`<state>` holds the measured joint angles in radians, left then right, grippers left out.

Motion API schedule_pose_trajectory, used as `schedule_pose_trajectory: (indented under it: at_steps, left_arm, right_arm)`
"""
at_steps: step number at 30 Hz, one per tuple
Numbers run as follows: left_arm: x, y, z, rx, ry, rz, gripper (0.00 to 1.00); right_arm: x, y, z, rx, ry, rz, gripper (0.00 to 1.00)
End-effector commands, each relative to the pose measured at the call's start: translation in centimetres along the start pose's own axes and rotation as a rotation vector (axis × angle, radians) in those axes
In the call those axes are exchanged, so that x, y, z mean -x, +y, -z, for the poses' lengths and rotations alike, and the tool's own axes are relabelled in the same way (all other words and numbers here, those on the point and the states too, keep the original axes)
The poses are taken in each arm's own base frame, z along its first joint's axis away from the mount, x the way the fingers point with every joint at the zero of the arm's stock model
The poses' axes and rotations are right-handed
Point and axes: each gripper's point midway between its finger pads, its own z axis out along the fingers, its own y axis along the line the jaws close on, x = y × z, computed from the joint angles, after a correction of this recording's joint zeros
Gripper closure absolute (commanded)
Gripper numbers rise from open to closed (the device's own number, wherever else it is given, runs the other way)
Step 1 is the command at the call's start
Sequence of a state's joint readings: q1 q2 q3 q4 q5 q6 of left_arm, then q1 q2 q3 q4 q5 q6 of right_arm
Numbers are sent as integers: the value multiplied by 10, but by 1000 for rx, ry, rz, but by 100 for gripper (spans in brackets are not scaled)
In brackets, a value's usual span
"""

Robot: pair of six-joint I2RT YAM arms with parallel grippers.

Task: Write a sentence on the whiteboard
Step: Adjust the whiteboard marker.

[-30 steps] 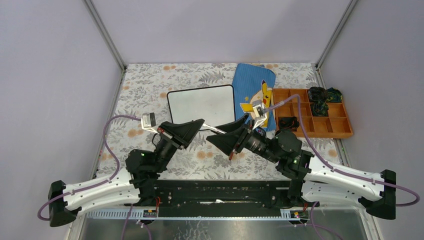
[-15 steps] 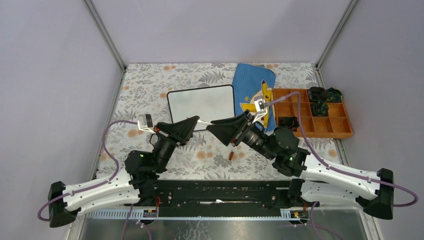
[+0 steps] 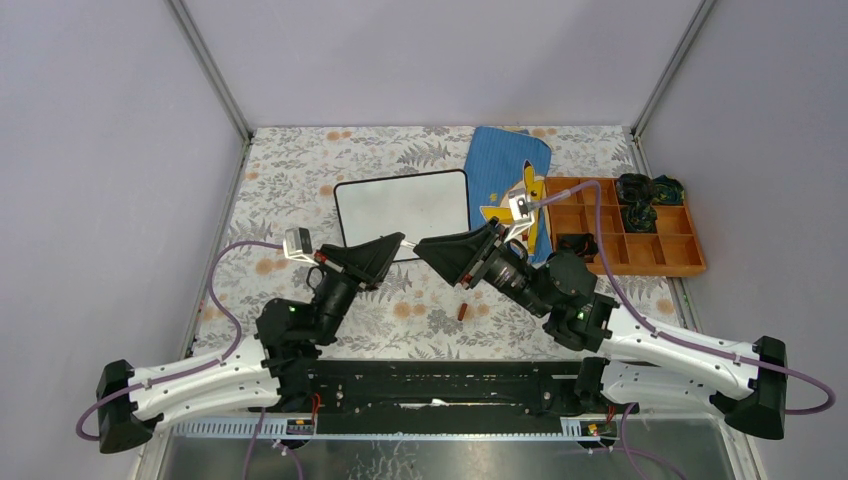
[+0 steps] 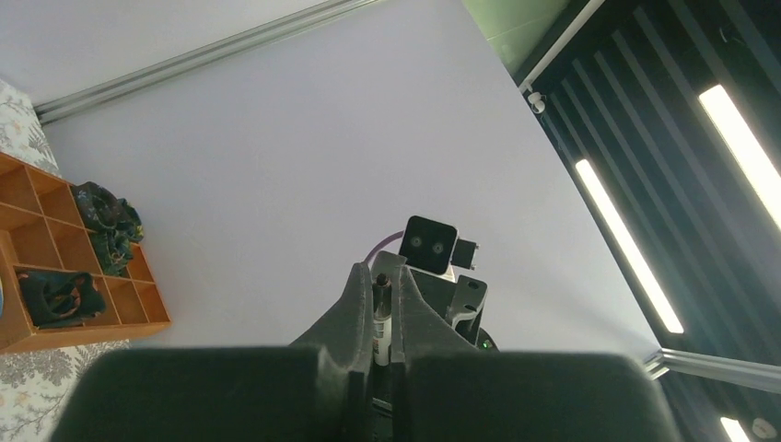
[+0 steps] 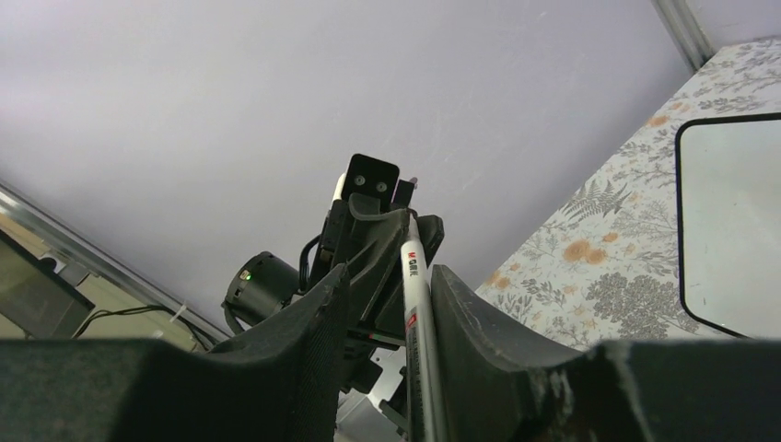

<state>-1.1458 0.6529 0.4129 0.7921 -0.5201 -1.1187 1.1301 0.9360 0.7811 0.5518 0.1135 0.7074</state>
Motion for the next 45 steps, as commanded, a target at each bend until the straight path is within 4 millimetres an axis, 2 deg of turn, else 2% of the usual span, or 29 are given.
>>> schedule_pose_trajectory:
  at_steps: [1,12,22,26,33,45]
  left_arm:
    - [0,-6,-4,0,-6,35,100]
    - [4,-6,-6,1,-32,60,100]
    - [7,-8,-5,3,-43,53,100]
    - [7,-7,-6,7,-42,51,100]
    - [7,-9,-7,12,-34,32,100]
    - [5,-7,-7,23,-25,23,100]
  right_arm:
    - [30,20,-6,43,-86,-5,58]
    - [27,13,-8,19,-80,-2,62]
    - [25,11,-7,15,-75,-3,73]
    - [24,11,-7,14,-70,-4,74]
    - [23,10,-6,8,-63,-5,70]
    - [24,8,-5,1,-67,-5,75]
